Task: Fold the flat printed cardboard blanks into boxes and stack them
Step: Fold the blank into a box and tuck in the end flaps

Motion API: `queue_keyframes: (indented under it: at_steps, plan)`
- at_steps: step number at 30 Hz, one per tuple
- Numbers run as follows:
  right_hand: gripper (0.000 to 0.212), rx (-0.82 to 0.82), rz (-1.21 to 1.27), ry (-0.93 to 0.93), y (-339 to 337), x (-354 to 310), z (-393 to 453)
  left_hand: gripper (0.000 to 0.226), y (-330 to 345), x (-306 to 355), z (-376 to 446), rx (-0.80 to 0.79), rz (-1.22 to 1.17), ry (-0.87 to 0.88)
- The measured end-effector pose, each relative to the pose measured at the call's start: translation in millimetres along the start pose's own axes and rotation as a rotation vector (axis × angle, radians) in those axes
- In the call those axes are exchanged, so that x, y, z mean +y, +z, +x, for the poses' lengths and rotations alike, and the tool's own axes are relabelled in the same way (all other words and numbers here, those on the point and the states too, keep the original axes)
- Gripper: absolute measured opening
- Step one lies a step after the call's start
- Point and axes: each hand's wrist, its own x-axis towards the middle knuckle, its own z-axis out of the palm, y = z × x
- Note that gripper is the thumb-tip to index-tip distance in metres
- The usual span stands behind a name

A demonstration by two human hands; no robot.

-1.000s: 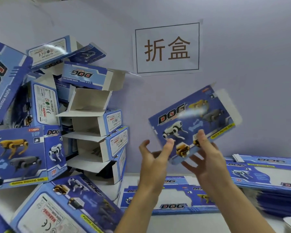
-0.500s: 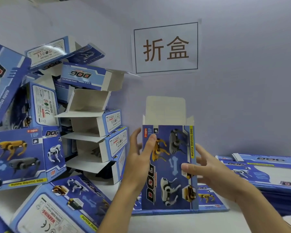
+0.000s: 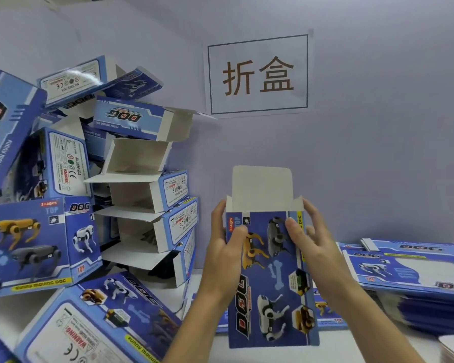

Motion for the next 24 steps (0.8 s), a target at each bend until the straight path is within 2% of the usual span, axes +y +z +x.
queue_keyframes:
  at_steps: [3, 5, 12, 18, 21, 24]
  plan:
    - [0.058, -0.009, -0.01, 0.009, 1.8, 1.6, -2.5, 0.026, -0.8, 2.0, 1.1, 0.071, 0.006, 0.05]
    - [0.055, -0.021, 0.008, -0.011, 1.1, 1.0, -3.8, 0.024, -1.7, 4.9, 2.0, 0.109, 0.021, 0.066]
    - [0.06, -0.086, 0.076, -0.102, 6.3, 1.7, -5.1, 0.059, 3.2, 4.0, -2.3, 0.183, 0.081, 0.134]
    - [0.058, -0.074, 0.115, -0.093, 10.6, 5.0, -5.3, 0.031, 2.4, 1.9, -0.5, 0.204, 0.178, 0.126]
    - [0.052, -0.088, 0.12, -0.098, 9.2, 5.7, -5.6, 0.021, 2.6, 1.5, -0.1, 0.239, 0.311, 0.147]
    - [0.049, -0.135, 0.163, -0.111, 7.0, 5.6, -5.8, 0.036, 5.7, 0.4, -2.2, 0.246, 0.276, 0.116]
